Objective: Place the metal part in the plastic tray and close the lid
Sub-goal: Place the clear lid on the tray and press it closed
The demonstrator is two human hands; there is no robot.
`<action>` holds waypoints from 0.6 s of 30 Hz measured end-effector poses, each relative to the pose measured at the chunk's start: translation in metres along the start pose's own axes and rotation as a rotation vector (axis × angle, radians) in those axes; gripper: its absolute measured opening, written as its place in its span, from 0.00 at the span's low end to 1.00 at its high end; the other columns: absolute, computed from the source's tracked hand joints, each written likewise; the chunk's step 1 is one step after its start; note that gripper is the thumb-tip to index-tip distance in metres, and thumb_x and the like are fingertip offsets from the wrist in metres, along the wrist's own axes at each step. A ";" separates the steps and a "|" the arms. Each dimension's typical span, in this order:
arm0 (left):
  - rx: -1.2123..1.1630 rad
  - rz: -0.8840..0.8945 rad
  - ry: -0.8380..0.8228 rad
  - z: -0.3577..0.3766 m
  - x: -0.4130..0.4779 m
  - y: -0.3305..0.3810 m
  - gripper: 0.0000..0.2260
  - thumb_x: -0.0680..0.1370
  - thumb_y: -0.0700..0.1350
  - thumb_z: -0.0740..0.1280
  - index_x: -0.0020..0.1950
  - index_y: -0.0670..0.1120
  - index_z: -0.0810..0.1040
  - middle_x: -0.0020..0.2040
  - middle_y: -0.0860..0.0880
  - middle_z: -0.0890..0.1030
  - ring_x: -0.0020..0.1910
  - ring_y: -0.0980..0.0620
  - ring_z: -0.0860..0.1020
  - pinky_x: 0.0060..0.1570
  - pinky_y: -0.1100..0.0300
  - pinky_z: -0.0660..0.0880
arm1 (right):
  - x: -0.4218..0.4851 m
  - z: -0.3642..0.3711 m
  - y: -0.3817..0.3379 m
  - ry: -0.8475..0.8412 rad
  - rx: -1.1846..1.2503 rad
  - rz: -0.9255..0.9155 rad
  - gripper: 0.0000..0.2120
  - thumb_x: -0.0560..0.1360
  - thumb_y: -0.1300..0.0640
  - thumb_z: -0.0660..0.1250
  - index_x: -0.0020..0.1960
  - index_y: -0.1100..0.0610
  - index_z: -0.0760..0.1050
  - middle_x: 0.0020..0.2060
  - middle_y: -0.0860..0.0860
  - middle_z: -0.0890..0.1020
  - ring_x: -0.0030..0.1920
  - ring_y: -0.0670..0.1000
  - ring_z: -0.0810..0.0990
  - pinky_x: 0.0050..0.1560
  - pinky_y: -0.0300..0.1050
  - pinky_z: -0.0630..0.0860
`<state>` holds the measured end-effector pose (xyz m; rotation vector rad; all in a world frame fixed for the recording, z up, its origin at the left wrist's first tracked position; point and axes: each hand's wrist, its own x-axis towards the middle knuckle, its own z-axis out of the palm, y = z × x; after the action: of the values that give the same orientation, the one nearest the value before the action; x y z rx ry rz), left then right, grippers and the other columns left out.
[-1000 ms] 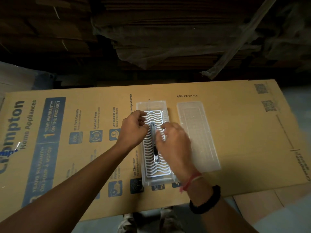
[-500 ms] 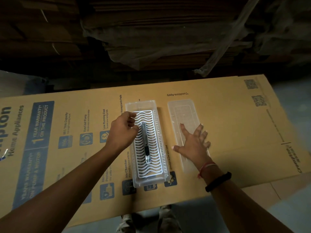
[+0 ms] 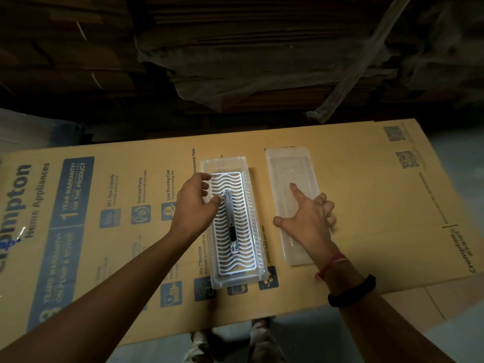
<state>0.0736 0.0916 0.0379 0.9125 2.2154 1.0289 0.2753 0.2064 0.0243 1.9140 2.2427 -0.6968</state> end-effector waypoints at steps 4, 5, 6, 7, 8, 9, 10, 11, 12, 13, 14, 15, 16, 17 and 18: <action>0.047 -0.036 0.042 -0.002 -0.005 -0.003 0.21 0.77 0.49 0.67 0.68 0.43 0.72 0.62 0.42 0.77 0.56 0.47 0.76 0.51 0.53 0.74 | -0.029 -0.014 -0.028 0.045 0.113 -0.085 0.47 0.61 0.35 0.72 0.74 0.37 0.54 0.70 0.64 0.60 0.68 0.64 0.59 0.63 0.62 0.65; 0.061 -0.057 0.029 -0.002 -0.007 -0.003 0.22 0.78 0.52 0.65 0.69 0.42 0.71 0.63 0.41 0.77 0.57 0.45 0.77 0.54 0.50 0.76 | -0.038 -0.015 -0.036 0.036 0.121 -0.111 0.47 0.61 0.35 0.72 0.75 0.37 0.53 0.71 0.63 0.60 0.68 0.64 0.58 0.63 0.61 0.64; 0.068 -0.078 0.013 -0.002 -0.008 -0.003 0.24 0.79 0.54 0.63 0.69 0.41 0.70 0.63 0.39 0.77 0.57 0.43 0.77 0.55 0.48 0.76 | -0.047 -0.014 -0.044 0.029 0.120 -0.135 0.47 0.61 0.35 0.72 0.75 0.37 0.54 0.70 0.62 0.60 0.68 0.63 0.58 0.63 0.61 0.64; 0.067 -0.098 -0.004 -0.002 -0.009 -0.003 0.25 0.80 0.56 0.60 0.70 0.40 0.70 0.62 0.39 0.78 0.57 0.42 0.78 0.54 0.49 0.75 | -0.056 -0.012 -0.051 0.022 0.115 -0.155 0.47 0.61 0.35 0.72 0.75 0.37 0.54 0.70 0.62 0.60 0.67 0.63 0.58 0.62 0.60 0.64; 0.063 -0.115 -0.017 -0.002 -0.010 -0.003 0.26 0.81 0.56 0.58 0.70 0.39 0.69 0.61 0.39 0.79 0.56 0.42 0.78 0.53 0.51 0.74 | -0.064 -0.008 -0.057 0.012 0.107 -0.171 0.47 0.61 0.35 0.72 0.74 0.37 0.54 0.70 0.61 0.60 0.67 0.62 0.58 0.62 0.59 0.64; 0.057 -0.132 -0.025 -0.003 -0.012 -0.003 0.26 0.81 0.57 0.57 0.70 0.38 0.70 0.60 0.39 0.80 0.55 0.43 0.78 0.51 0.53 0.72 | -0.071 -0.004 -0.063 -0.002 0.098 -0.180 0.46 0.62 0.35 0.72 0.74 0.37 0.54 0.70 0.61 0.60 0.67 0.62 0.58 0.62 0.58 0.64; 0.053 -0.149 -0.032 -0.003 -0.013 -0.002 0.26 0.81 0.57 0.57 0.68 0.38 0.71 0.57 0.40 0.80 0.53 0.44 0.78 0.48 0.55 0.70 | -0.076 0.002 -0.068 -0.015 0.088 -0.186 0.46 0.62 0.35 0.71 0.74 0.37 0.54 0.70 0.61 0.59 0.67 0.62 0.58 0.61 0.58 0.64; 0.054 -0.154 -0.038 -0.005 -0.014 -0.002 0.25 0.81 0.57 0.57 0.65 0.38 0.73 0.53 0.41 0.81 0.51 0.44 0.78 0.46 0.54 0.70 | -0.081 0.008 -0.072 -0.026 0.075 -0.187 0.46 0.62 0.35 0.71 0.74 0.37 0.54 0.69 0.61 0.60 0.66 0.62 0.58 0.61 0.58 0.64; 0.059 -0.156 -0.045 -0.006 -0.016 -0.002 0.23 0.81 0.56 0.57 0.61 0.37 0.75 0.50 0.41 0.82 0.49 0.43 0.79 0.45 0.53 0.72 | -0.085 0.014 -0.075 -0.034 0.061 -0.188 0.45 0.62 0.34 0.71 0.74 0.37 0.54 0.68 0.61 0.60 0.65 0.62 0.59 0.60 0.58 0.64; 0.064 -0.161 -0.051 -0.006 -0.017 -0.003 0.22 0.81 0.55 0.59 0.57 0.37 0.77 0.47 0.40 0.82 0.47 0.41 0.80 0.45 0.50 0.74 | -0.088 0.020 -0.078 -0.039 0.046 -0.192 0.45 0.62 0.34 0.70 0.74 0.37 0.54 0.68 0.61 0.60 0.65 0.62 0.59 0.59 0.58 0.64; 0.063 -0.172 -0.061 -0.007 -0.018 -0.004 0.21 0.80 0.54 0.60 0.53 0.36 0.77 0.45 0.38 0.83 0.46 0.40 0.81 0.46 0.47 0.76 | -0.091 0.026 -0.080 -0.039 0.029 -0.198 0.45 0.62 0.35 0.70 0.74 0.38 0.54 0.68 0.61 0.60 0.64 0.62 0.59 0.59 0.58 0.64; 0.060 -0.186 -0.072 -0.008 -0.019 -0.006 0.20 0.80 0.54 0.61 0.51 0.36 0.78 0.44 0.38 0.83 0.44 0.40 0.81 0.47 0.46 0.78 | -0.092 0.031 -0.082 -0.035 0.012 -0.205 0.45 0.63 0.35 0.69 0.74 0.38 0.53 0.67 0.61 0.60 0.64 0.62 0.60 0.59 0.58 0.64; 0.055 -0.202 -0.083 -0.008 -0.021 -0.007 0.19 0.80 0.53 0.62 0.49 0.37 0.78 0.42 0.38 0.84 0.43 0.40 0.82 0.47 0.45 0.79 | -0.093 0.035 -0.085 -0.029 0.000 -0.210 0.44 0.63 0.35 0.69 0.74 0.38 0.53 0.67 0.62 0.60 0.63 0.62 0.60 0.58 0.59 0.65; 0.050 -0.216 -0.092 -0.008 -0.022 -0.009 0.18 0.79 0.53 0.63 0.47 0.37 0.78 0.41 0.37 0.84 0.41 0.40 0.82 0.46 0.45 0.79 | -0.093 0.039 -0.087 -0.025 -0.008 -0.211 0.44 0.63 0.35 0.69 0.74 0.38 0.53 0.67 0.62 0.60 0.63 0.63 0.60 0.58 0.59 0.65; 0.042 -0.229 -0.101 -0.008 -0.023 -0.009 0.18 0.79 0.52 0.64 0.46 0.36 0.78 0.40 0.37 0.84 0.40 0.39 0.82 0.45 0.45 0.79 | -0.093 0.042 -0.090 -0.020 -0.011 -0.211 0.44 0.63 0.35 0.69 0.74 0.38 0.53 0.67 0.63 0.60 0.63 0.63 0.60 0.57 0.59 0.65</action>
<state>0.0797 0.0659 0.0391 0.6924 2.2025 0.8157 0.1988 0.0964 0.0460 1.6733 2.4544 -0.7228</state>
